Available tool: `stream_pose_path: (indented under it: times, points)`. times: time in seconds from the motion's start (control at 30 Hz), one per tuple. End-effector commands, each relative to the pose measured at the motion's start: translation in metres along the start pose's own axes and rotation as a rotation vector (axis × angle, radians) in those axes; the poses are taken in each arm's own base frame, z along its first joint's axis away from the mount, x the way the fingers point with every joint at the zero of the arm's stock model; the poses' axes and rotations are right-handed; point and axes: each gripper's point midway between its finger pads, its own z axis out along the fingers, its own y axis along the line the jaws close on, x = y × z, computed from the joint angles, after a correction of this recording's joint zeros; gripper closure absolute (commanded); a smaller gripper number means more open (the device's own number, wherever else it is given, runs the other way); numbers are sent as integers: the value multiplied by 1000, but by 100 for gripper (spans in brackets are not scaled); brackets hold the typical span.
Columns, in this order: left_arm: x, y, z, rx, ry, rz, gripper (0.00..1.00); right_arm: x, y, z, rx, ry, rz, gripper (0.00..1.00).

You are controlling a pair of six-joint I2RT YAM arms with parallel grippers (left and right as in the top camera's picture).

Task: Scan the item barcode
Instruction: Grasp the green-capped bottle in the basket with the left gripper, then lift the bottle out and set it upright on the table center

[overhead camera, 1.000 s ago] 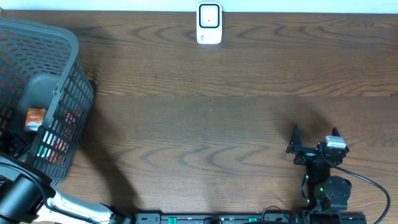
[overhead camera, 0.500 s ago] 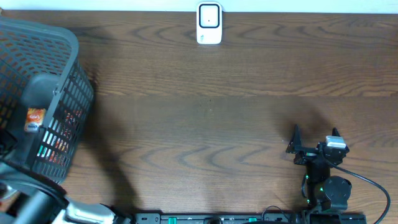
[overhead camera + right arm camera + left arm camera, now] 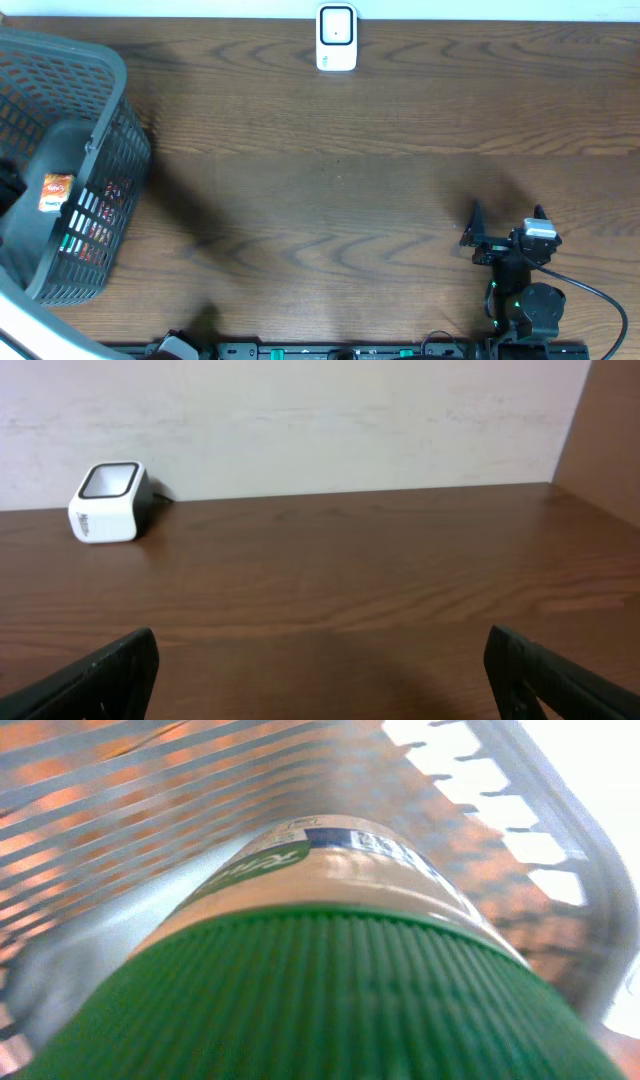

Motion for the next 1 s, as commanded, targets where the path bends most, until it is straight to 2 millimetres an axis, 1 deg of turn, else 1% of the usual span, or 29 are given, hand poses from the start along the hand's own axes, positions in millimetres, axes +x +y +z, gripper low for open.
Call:
stream_pose_path:
  times: [0.0,0.07,0.13,0.23,0.33,0.4,0.47,0.57,0.6,0.63,0.7,0.73,0.93,0.97]
  points:
    - [0,-96,-47,362,-80,121,33,0,0,0,1,-1,-9,1]
    - [11,-130,-65,476,-84,177,33,0,0,0,1,-1,-9,1]
    - [27,-163,-81,586,-66,243,33,0,0,0,1,-1,-9,1]
    - [49,-195,-90,687,-12,313,33,0,0,0,1,-1,-9,1]
    - [76,-224,-92,785,76,378,33,0,0,0,1,-1,-9,1]
    - [93,-235,-84,791,129,416,33,0,0,0,1,-1,-9,1]
    - [121,-244,-63,747,208,490,33,0,0,0,1,-1,-9,1]
    - [153,-249,-41,713,308,546,33,0,0,0,1,-1,-9,1]
    - [168,-251,-32,695,352,569,33,0,0,0,1,-1,-9,1]
    - [201,-251,-11,651,452,625,33,0,0,0,1,-1,-9,1]
    - [222,-251,1,627,508,678,33,0,0,0,1,-1,-9,1]
    - [237,-253,6,627,543,733,33,0,0,0,1,-1,-9,1]
    - [293,-253,28,609,667,944,33,0,0,0,1,-1,-9,1]
    - [307,-252,31,614,700,991,33,0,0,0,1,-1,-9,1]
